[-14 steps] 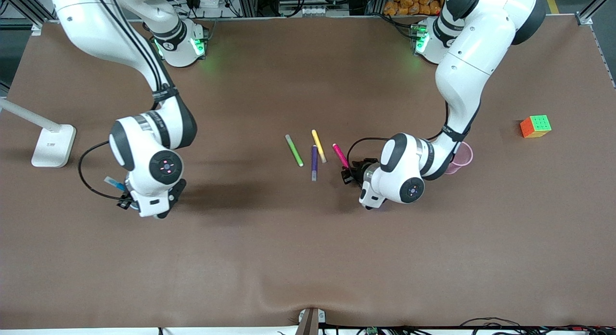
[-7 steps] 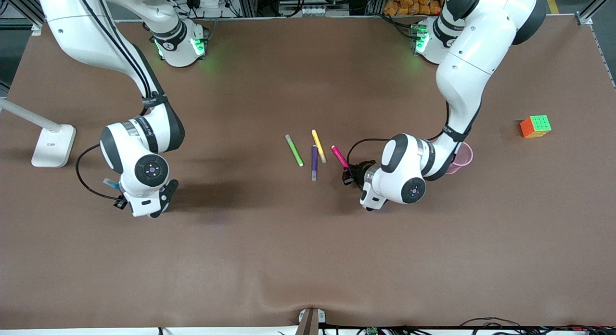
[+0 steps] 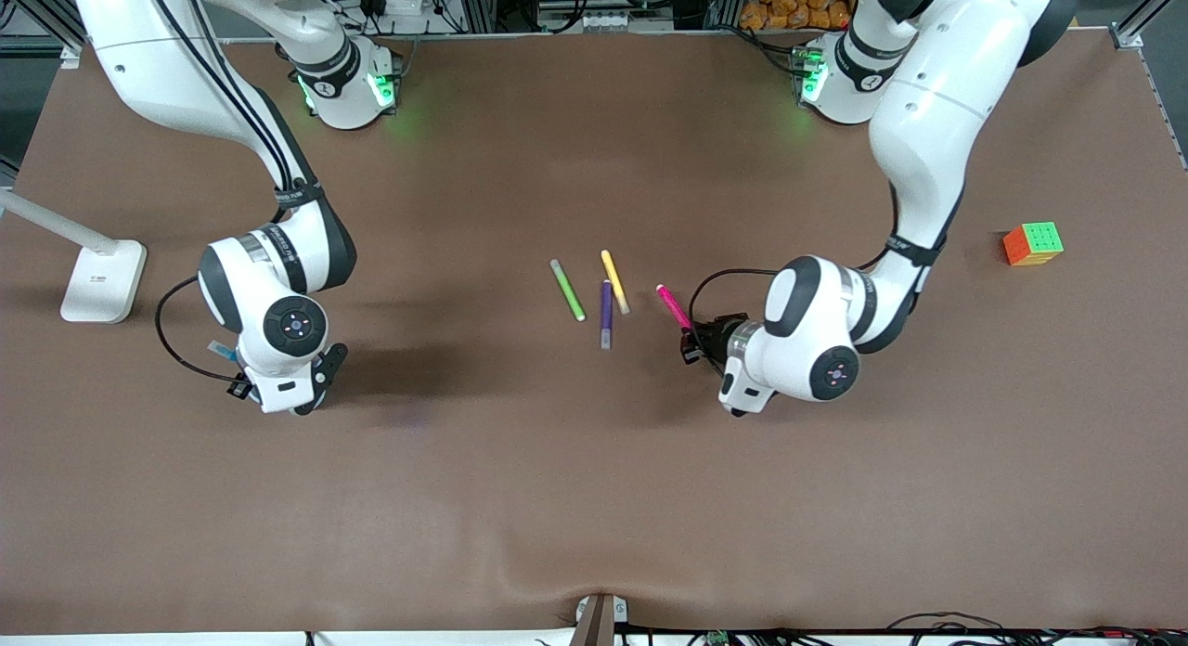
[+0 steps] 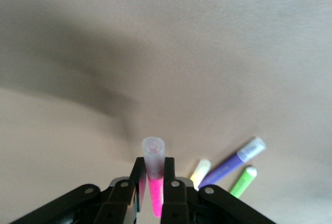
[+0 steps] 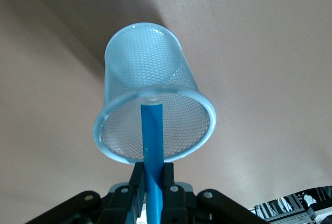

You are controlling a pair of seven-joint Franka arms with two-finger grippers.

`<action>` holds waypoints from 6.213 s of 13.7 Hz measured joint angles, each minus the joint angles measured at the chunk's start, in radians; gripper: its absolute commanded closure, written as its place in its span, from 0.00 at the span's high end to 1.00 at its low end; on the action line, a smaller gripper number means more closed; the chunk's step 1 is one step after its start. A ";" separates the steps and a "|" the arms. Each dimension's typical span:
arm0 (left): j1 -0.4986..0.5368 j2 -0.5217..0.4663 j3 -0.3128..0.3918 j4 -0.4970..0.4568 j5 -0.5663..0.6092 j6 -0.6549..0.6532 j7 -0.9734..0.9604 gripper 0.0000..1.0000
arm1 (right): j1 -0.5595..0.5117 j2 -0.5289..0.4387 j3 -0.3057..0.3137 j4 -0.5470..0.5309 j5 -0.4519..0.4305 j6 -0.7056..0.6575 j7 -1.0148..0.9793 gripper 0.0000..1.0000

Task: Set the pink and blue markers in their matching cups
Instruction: 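Drop the blue marker into the blue cup while the left gripper lifts pink, then retract the right gripper while the left gripper carries pink to the cup, then lower the pink marker into the pink cup and open the left gripper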

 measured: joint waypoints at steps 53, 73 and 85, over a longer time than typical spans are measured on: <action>0.139 -0.517 -0.001 -0.256 0.667 -0.084 0.061 0.00 | -0.222 -0.477 -0.015 0.335 0.656 -0.453 0.403 1.00; 0.298 -0.737 0.000 -0.749 0.754 0.487 0.070 0.00 | -0.222 -0.498 -0.015 0.346 0.658 -0.470 0.441 1.00; 0.328 -0.739 -0.002 -0.884 0.765 0.642 0.072 0.00 | -0.235 -0.498 -0.009 0.326 0.693 -0.466 0.469 1.00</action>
